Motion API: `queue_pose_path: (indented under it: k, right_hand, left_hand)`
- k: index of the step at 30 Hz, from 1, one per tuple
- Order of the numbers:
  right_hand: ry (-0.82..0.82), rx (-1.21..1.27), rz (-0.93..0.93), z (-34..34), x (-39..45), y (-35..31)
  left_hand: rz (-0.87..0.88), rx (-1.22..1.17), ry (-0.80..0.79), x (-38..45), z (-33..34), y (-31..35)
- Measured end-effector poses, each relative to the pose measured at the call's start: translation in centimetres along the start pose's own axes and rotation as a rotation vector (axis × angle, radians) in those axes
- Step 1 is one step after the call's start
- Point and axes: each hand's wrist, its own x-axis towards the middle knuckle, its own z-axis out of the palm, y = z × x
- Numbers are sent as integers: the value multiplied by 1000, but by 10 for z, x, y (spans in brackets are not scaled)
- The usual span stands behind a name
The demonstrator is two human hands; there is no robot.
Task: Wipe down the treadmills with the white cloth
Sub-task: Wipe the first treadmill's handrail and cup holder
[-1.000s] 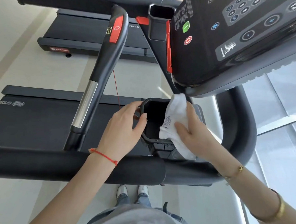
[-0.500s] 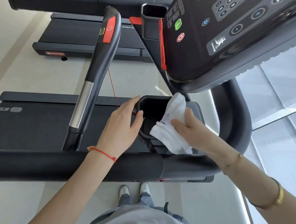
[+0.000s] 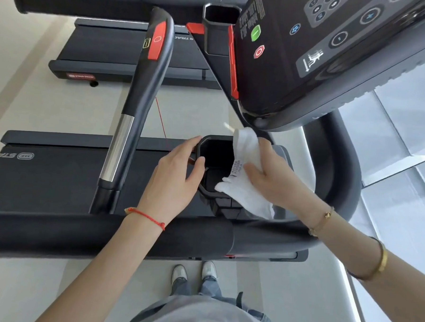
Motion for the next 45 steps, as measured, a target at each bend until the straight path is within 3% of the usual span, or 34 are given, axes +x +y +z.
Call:
queue_pose_path:
  k: [8,13,16,23,27,34,45]
  right_hand:
    - [-55,-437,-105,-4,34,-6]
    - [24,-856,-319,6,49,-17]
    - [73,-944,-425,16,56,-22]
    - [36,-824,-571,14,67,-22]
    - [27,-748,-452,5,52,-13]
    - [-23,-193,-199,-5,8,8]
    - [-37,195,56,-5,18,11]
  left_hand:
    - [2,20,25,0,0,0]
    - [-3,4,30,-1,0,2]
    - [-4,5,51,-2,1,3]
    - [-30,-15,56,-1,2,0]
    - [-49,-22,39,-1,1,1]
    - [-36,-23,38,1,2,2]
    - [-24,-21,26,1,1,0]
